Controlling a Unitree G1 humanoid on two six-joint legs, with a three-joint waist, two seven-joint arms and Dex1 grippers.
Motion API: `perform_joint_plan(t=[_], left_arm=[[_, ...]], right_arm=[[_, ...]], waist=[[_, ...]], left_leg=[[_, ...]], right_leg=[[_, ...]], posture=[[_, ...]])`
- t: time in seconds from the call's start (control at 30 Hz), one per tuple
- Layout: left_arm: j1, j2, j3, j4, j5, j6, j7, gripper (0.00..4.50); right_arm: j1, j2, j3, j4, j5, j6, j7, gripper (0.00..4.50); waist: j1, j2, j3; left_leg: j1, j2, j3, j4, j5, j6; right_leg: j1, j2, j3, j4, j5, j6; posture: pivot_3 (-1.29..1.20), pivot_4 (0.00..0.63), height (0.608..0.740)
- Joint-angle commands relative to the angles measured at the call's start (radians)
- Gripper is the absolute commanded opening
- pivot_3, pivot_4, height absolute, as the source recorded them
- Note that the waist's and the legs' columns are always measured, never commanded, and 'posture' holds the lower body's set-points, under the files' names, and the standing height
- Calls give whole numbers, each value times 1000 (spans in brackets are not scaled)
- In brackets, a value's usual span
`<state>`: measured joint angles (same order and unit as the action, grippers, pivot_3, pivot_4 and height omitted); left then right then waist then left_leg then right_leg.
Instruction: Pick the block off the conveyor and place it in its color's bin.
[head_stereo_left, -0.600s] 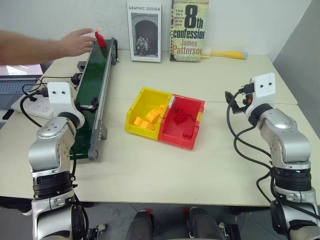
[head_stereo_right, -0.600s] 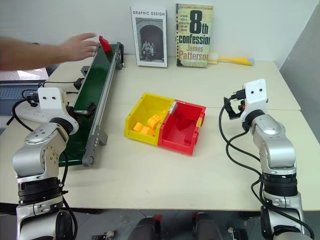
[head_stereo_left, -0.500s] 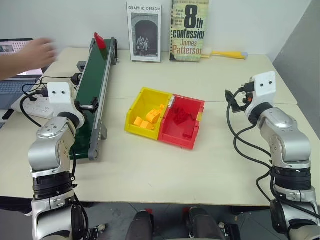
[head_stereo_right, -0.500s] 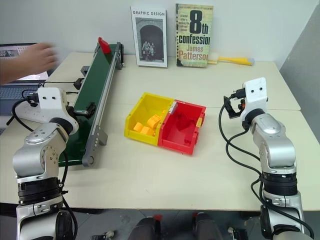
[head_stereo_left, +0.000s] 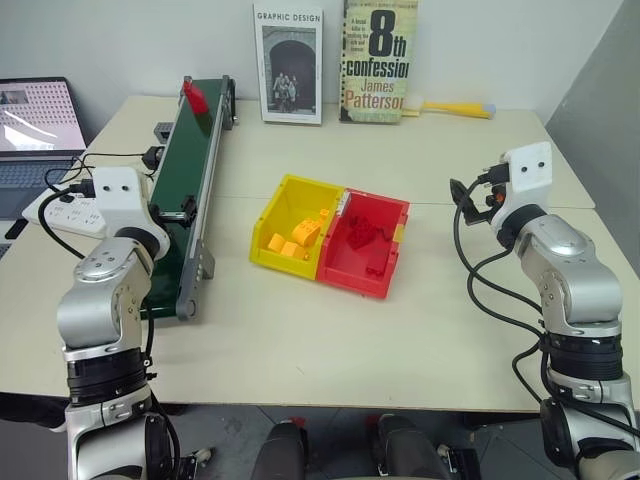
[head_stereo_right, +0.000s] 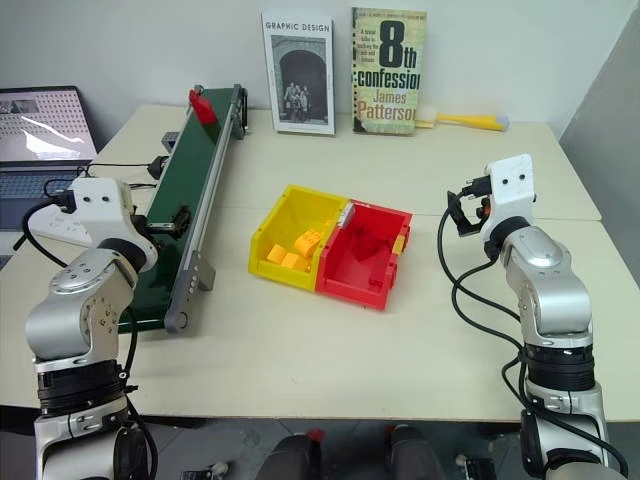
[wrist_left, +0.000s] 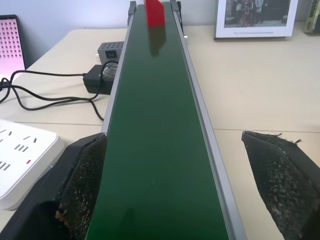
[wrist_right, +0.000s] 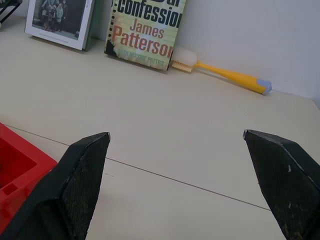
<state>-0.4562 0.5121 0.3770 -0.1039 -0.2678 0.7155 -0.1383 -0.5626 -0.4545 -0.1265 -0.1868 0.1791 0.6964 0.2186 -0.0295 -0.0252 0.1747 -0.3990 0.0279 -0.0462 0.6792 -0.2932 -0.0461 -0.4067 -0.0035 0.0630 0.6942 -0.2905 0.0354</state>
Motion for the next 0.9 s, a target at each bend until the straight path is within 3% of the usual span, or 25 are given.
perform_joint_plan(t=[0.03, 0.43, 0.7, 0.9], left_arm=[[-5, 3, 30, -40, 2, -21, 21, 4477], [-16, -42, 14, -19, 18, -72, 57, 4477], [-52, -74, -5, 63, 26, -138, 66, 4477], [-77, -74, -15, 112, 45, -174, 85, 4477]], right_arm=[[-33, -9, -13, -8, -2, -24, 12, 4500], [-58, -47, 3, -17, 27, -27, 117, 4500], [-202, -165, 16, -56, 336, 75, 559, 4500], [-251, -228, 64, -70, 418, 130, 689, 4500]], waist=[[0, 0, 0], [0, 0, 0], [0, 0, 0], [1, 0, 0]], left_leg=[[0, 0, 0, 0, 0, 0], [0, 0, 0, 0, 0, 0], [0, -1, -1, 0, 0, 0], [0, 0, -3, 0, 0, 0]], right_leg=[[0, 0, 0, 0, 0, 0], [0, 0, 0, 0, 0, 0], [0, 0, -1, -1, 0, 0], [1, 0, -2, -2, 0, 0]], posture=[[0, 150, 740], [0, 150, 740], [0, 150, 740], [0, 150, 740]])
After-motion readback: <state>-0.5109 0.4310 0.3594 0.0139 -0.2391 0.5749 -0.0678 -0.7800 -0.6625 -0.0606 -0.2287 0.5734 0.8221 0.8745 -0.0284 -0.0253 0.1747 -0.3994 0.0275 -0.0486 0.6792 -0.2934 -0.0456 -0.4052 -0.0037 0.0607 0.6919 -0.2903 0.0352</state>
